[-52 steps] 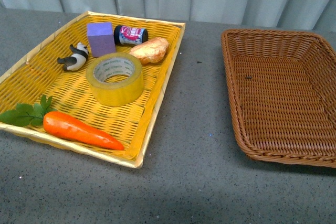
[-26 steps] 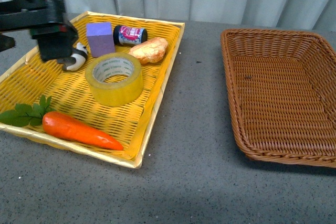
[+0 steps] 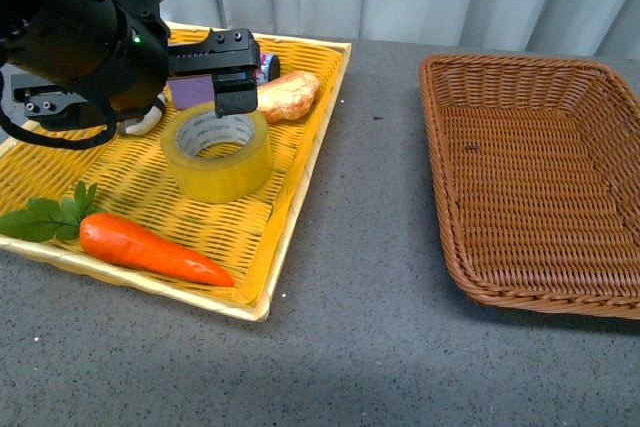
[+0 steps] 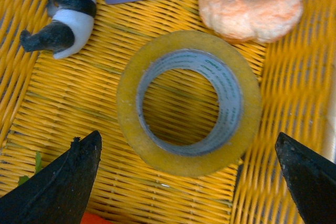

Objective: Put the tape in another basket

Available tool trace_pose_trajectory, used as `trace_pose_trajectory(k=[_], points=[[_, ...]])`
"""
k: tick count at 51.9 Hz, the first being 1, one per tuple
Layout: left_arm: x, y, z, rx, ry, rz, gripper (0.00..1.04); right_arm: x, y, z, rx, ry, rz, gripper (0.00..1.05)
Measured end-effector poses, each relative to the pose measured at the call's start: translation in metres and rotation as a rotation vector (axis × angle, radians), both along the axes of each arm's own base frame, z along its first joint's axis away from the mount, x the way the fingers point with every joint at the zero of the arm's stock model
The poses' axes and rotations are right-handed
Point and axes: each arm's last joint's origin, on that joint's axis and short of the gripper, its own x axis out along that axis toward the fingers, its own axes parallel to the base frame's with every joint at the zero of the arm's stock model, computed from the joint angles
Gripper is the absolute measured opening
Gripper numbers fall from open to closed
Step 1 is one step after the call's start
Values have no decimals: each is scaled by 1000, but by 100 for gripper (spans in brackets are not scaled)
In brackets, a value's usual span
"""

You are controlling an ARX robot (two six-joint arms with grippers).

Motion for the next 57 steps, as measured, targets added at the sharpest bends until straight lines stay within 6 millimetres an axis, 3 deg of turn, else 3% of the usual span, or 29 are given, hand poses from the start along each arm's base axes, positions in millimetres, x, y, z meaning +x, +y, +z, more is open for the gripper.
trace_pose_trajectory(k=[12,40,42,57], points=[[26,4,-15,19,89,121,98,0,0,0,0,0,0,96],[37,3,-40,34,193,166,98,0,0,0,0,0,0,96],[38,4,-40,33,192,172,96,0,0,0,0,0,0,96],[41,5,-38,14,191,188,50,0,0,0,0,0,0,96]])
